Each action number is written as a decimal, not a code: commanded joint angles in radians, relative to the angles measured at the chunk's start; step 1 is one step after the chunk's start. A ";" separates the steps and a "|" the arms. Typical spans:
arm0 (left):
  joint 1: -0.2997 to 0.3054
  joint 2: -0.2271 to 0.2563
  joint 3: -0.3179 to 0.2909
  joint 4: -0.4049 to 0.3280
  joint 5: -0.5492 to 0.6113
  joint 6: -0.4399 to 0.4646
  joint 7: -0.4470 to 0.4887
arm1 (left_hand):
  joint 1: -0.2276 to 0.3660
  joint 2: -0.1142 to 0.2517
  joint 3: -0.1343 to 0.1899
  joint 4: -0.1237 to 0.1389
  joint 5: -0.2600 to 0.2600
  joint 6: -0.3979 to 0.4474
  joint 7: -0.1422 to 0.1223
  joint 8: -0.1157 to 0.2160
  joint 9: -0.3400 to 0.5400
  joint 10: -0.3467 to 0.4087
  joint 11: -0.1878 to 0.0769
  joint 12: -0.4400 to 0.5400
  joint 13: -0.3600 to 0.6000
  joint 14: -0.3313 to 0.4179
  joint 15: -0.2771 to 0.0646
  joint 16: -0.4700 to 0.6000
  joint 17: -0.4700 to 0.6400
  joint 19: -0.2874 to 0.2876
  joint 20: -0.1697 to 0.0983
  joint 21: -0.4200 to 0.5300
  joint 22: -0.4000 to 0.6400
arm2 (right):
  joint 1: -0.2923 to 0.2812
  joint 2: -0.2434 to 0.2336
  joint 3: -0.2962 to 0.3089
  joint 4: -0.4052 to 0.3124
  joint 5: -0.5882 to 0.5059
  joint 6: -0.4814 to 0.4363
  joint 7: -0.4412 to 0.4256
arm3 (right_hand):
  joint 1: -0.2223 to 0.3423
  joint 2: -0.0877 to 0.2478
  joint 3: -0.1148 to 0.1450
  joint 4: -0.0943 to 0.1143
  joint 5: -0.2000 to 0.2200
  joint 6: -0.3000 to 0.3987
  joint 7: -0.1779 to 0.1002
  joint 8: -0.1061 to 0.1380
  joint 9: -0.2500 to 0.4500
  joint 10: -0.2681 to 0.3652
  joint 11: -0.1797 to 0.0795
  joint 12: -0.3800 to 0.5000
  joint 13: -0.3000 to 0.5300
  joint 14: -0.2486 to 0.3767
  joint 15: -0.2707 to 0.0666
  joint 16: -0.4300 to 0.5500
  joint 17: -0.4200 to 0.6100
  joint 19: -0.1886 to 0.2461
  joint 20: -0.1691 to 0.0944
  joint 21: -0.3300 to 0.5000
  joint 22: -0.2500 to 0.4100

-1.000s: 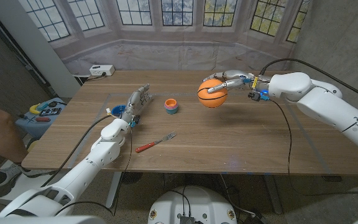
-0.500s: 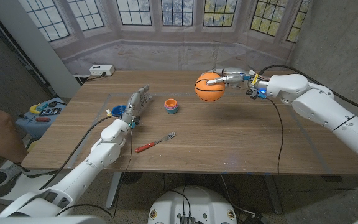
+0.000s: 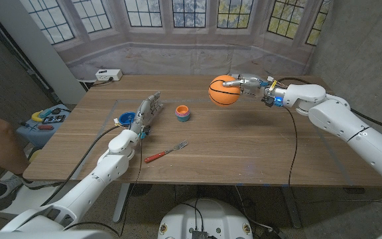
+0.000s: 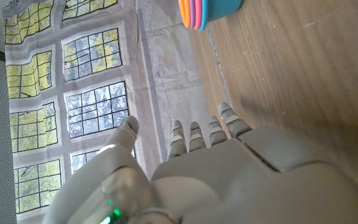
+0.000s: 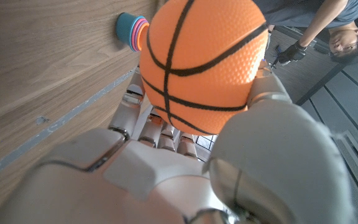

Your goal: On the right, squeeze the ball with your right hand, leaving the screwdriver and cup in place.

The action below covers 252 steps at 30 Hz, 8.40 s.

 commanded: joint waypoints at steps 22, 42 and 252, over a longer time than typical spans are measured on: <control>0.047 0.014 -0.010 -0.076 0.006 -0.001 0.034 | -0.009 -0.001 0.008 0.002 0.008 0.007 -0.003 0.002 0.004 0.006 0.002 -0.002 0.003 0.005 0.002 -0.004 0.002 0.010 0.005 -0.006 0.006 | -0.058 0.101 0.073 0.163 0.215 -0.007 0.049 | 0.011 0.019 -0.014 0.002 -0.025 0.015 0.004 -0.009 0.002 0.003 0.006 0.011 0.005 0.010 -0.005 0.013 0.023 0.008 -0.004 0.004 0.004; 0.067 0.045 -0.031 -0.134 0.024 -0.011 0.060 | -0.011 -0.002 0.010 0.001 0.008 0.008 -0.003 0.002 0.004 0.006 0.000 -0.003 0.003 0.005 0.003 -0.004 0.002 0.011 0.005 -0.011 0.006 | -0.061 0.142 0.079 0.234 0.223 0.005 0.043 | 0.011 0.026 -0.022 0.005 -0.038 0.020 0.000 -0.014 0.002 0.004 0.009 0.012 0.001 0.008 -0.003 0.016 0.037 0.005 -0.002 0.002 0.004; 0.188 0.082 -0.100 -0.266 -0.015 -0.025 0.076 | -0.024 0.000 0.021 -0.010 0.007 0.015 -0.006 0.002 0.004 0.016 0.001 -0.002 0.003 0.014 0.005 -0.004 0.002 0.030 0.007 -0.048 0.008 | -0.040 0.232 0.121 0.201 0.339 -0.312 -0.416 | 0.325 0.058 -0.037 0.043 -0.065 0.440 -0.040 0.058 0.023 0.416 -0.090 0.029 -0.234 0.412 -0.174 0.071 0.042 0.065 -0.206 0.629 0.018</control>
